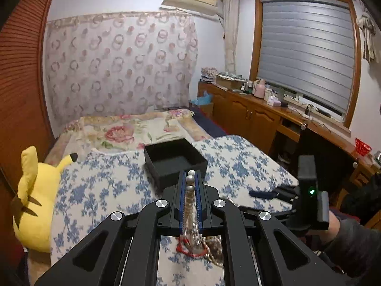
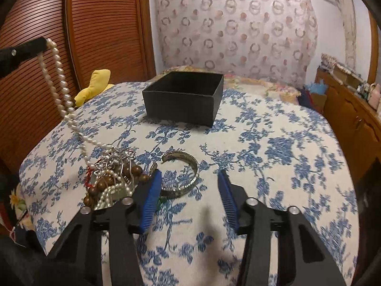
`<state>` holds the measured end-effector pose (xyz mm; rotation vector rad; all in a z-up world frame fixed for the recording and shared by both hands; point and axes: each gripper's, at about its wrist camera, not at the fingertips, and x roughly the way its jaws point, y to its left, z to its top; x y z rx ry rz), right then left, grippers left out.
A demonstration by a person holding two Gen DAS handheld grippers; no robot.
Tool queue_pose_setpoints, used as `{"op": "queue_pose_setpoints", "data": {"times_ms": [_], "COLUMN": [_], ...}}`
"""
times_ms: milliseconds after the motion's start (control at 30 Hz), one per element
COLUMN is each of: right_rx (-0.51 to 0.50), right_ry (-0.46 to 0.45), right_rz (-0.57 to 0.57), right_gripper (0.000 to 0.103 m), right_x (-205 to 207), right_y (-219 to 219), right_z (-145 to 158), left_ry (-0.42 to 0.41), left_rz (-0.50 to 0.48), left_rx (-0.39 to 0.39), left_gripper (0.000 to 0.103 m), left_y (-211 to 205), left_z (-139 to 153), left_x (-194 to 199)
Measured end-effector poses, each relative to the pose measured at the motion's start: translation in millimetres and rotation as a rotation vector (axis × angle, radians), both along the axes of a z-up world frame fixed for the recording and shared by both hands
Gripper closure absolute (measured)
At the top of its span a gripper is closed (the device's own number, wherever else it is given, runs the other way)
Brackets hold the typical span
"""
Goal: Organize jewelry
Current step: 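Lift the pearl necklace with the left gripper while the right gripper grasps the silver bangle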
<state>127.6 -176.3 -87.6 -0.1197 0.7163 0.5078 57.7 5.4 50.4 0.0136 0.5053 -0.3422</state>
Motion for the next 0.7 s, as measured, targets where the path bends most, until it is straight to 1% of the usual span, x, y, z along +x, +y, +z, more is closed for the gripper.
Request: {"op": "queue_pose_setpoints", "data": {"times_ms": [100,233,367,433,467,500,567,700], "right_rx": [-0.022,-0.04,-0.056,-0.07,-0.087,-0.101,-0.126,-0.133], "right_ry": [0.034,0.092,0.127,0.141,0.134,0.126,0.114,0.083], "right_rz": [0.006,0.017,0.03,0.036,0.034,0.037,0.046,0.05], "right_gripper": [0.061,0.063,0.068,0.077,0.089,0.094,0.097,0.098], "right_x": [15.4,29.9,38.5,41.6,41.7,41.3,41.8,41.4], "right_y": [5.5,11.3,15.6,18.3,19.9,21.3,23.4,20.0], "right_z": [-5.9,-14.9,-21.5,-24.1,-24.1,-23.9,-24.3,-19.2], "left_ry": [-0.017,-0.043,-0.067,-0.073,-0.076,-0.078,-0.082,-0.09], "left_rz": [0.009,0.013,0.018,0.022,0.024,0.026,0.033,0.041], "left_rx": [0.002,-0.002,0.005,0.005,0.004,0.005,0.007,0.012], "left_gripper": [0.096,0.096,0.096,0.096,0.096,0.096,0.096,0.096], "left_y": [2.0,3.9,2.5,3.2,3.3,3.3,4.6,5.2], "left_z": [8.0,22.1,33.1,36.8,39.1,41.0,44.7,49.5], "left_x": [2.7,1.7,1.6,3.2,4.8,5.9,10.2,16.7]}}
